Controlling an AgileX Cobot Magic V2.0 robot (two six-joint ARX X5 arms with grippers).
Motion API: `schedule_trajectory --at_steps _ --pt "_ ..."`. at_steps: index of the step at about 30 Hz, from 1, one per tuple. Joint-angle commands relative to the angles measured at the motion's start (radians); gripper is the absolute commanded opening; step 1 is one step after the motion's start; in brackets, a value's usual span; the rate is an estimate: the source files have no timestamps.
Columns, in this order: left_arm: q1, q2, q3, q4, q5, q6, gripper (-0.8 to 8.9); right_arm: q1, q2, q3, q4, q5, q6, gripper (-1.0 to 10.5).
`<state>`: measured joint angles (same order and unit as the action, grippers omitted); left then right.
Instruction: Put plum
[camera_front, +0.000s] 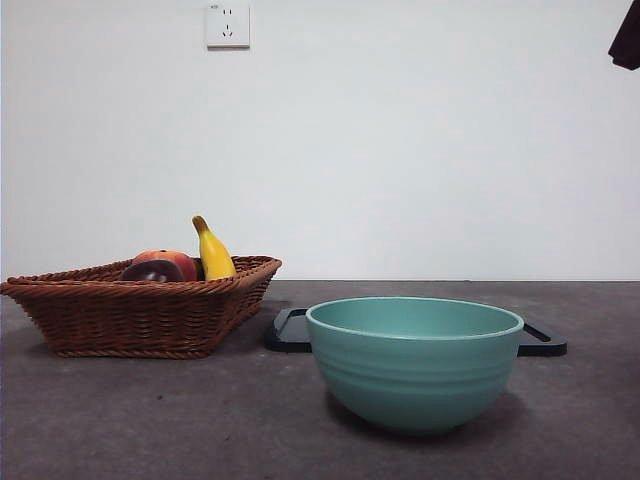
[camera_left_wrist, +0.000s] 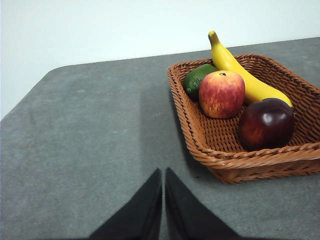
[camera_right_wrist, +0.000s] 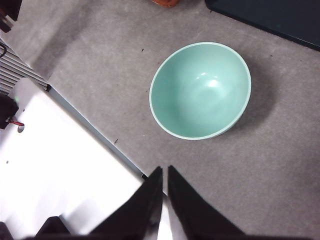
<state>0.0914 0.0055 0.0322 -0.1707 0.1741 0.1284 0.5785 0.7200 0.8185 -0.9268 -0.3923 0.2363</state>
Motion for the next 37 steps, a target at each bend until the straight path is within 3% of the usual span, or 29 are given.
schedule_trajectory --at_steps 1,17,19,22,28,32,37 --pt "0.002 -0.003 -0.021 -0.009 -0.002 -0.01 0.08 0.006 0.003 0.019 0.01 0.0 -0.009 0.1" --pt "0.002 -0.003 -0.021 -0.009 -0.002 -0.01 0.08 0.005 0.002 0.019 0.01 0.0 -0.01 0.1" --pt "0.002 -0.003 -0.021 -0.009 -0.002 -0.01 0.08 -0.014 -0.013 0.019 0.011 0.0 -0.042 0.1" --pt "0.002 -0.003 -0.021 -0.009 -0.002 -0.01 0.08 -0.081 -0.046 0.018 0.035 0.001 -0.097 0.1" --pt "0.002 -0.003 -0.021 -0.009 -0.002 -0.01 0.08 -0.341 -0.182 -0.032 0.278 0.001 -0.197 0.1" --pt "0.002 -0.003 -0.021 -0.009 -0.002 -0.01 0.08 -0.507 -0.286 -0.119 0.42 0.018 -0.204 0.1" --pt "0.002 -0.003 -0.021 -0.009 -0.002 -0.01 0.08 -0.594 -0.428 -0.278 0.549 0.114 -0.204 0.1"
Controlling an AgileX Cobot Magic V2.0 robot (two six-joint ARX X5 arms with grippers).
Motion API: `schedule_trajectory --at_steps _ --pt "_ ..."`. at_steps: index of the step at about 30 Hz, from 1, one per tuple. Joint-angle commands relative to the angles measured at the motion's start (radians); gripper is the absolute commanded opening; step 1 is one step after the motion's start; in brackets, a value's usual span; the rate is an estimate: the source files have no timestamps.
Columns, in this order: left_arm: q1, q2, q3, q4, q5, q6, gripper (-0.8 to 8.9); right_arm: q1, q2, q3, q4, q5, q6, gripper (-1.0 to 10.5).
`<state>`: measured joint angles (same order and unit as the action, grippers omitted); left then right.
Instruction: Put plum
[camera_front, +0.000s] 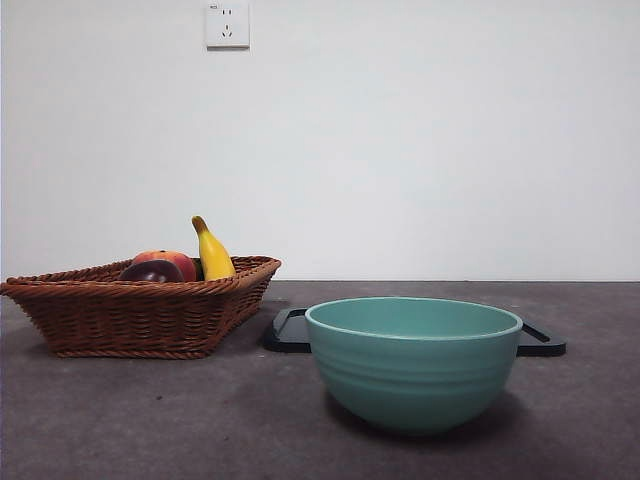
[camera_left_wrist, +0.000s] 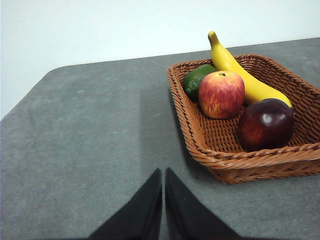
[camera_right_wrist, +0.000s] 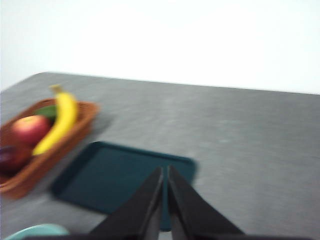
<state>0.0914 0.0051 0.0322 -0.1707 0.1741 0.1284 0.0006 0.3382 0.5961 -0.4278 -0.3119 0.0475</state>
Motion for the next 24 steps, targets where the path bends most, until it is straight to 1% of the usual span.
schedule_trajectory --at_steps 1,7,12,15,24 --pt "0.002 -0.002 -0.021 -0.009 -0.002 -0.01 0.08 -0.023 -0.073 -0.089 0.074 0.047 -0.015 0.1" --pt "0.002 -0.002 -0.021 -0.009 -0.002 -0.01 0.08 -0.036 -0.207 -0.302 0.27 0.133 -0.014 0.1" --pt "0.002 -0.002 -0.021 -0.009 -0.002 -0.01 0.08 -0.036 -0.265 -0.435 0.385 0.135 -0.008 0.1" --pt "0.002 -0.002 -0.021 -0.009 -0.002 -0.01 0.08 -0.036 -0.289 -0.488 0.402 0.144 -0.007 0.1" --pt "0.002 -0.002 -0.021 -0.009 -0.002 -0.01 0.08 -0.035 -0.335 -0.581 0.404 0.216 0.014 0.1"
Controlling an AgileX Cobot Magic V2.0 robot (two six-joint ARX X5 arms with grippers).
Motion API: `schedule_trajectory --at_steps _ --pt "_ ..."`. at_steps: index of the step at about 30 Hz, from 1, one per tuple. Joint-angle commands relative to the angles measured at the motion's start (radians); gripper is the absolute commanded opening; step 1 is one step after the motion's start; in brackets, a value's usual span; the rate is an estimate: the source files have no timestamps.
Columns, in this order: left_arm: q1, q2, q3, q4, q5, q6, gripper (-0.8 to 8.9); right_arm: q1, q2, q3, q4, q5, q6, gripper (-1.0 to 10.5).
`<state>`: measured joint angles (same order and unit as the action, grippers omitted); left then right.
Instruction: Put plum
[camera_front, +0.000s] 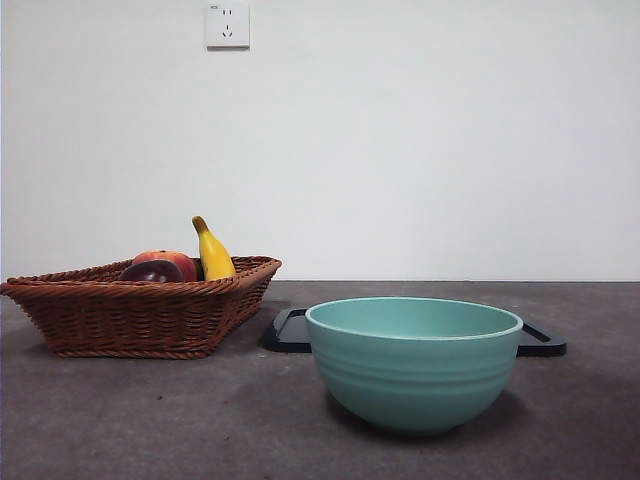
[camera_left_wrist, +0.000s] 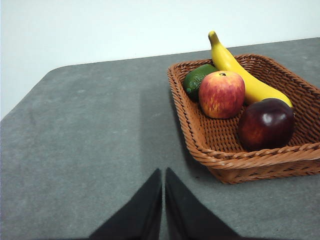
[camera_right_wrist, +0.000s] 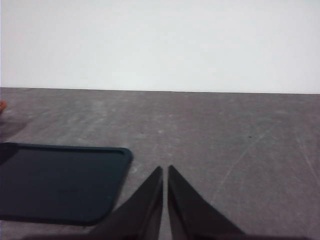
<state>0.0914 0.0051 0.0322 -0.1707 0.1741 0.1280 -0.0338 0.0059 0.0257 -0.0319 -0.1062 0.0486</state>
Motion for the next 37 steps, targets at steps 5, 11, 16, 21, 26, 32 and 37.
schedule_trajectory --at_steps 5,11,16,21,26,32,37 --pt "0.002 -0.002 -0.021 -0.009 -0.002 -0.01 0.08 -0.001 -0.002 -0.015 -0.031 0.017 0.015 0.1" --pt "0.002 -0.002 -0.021 -0.009 -0.002 -0.01 0.08 -0.001 -0.002 -0.014 -0.146 0.036 0.018 0.1" --pt "0.002 -0.002 -0.021 -0.009 -0.002 -0.01 0.08 -0.001 -0.002 -0.014 -0.141 0.035 0.017 0.1" --pt "0.002 -0.002 -0.021 -0.009 -0.002 -0.01 0.08 -0.001 -0.002 -0.014 -0.124 0.036 0.017 0.1" --pt "0.002 -0.002 -0.021 -0.009 -0.002 -0.01 0.08 -0.001 -0.002 -0.014 -0.124 0.035 0.017 0.1" --pt "0.002 -0.002 -0.021 -0.009 -0.002 -0.01 0.08 -0.001 -0.002 -0.014 -0.124 0.035 0.017 0.1" --pt "0.002 -0.002 -0.021 -0.009 -0.002 -0.01 0.08 -0.001 -0.002 -0.014 -0.124 0.035 0.018 0.1"
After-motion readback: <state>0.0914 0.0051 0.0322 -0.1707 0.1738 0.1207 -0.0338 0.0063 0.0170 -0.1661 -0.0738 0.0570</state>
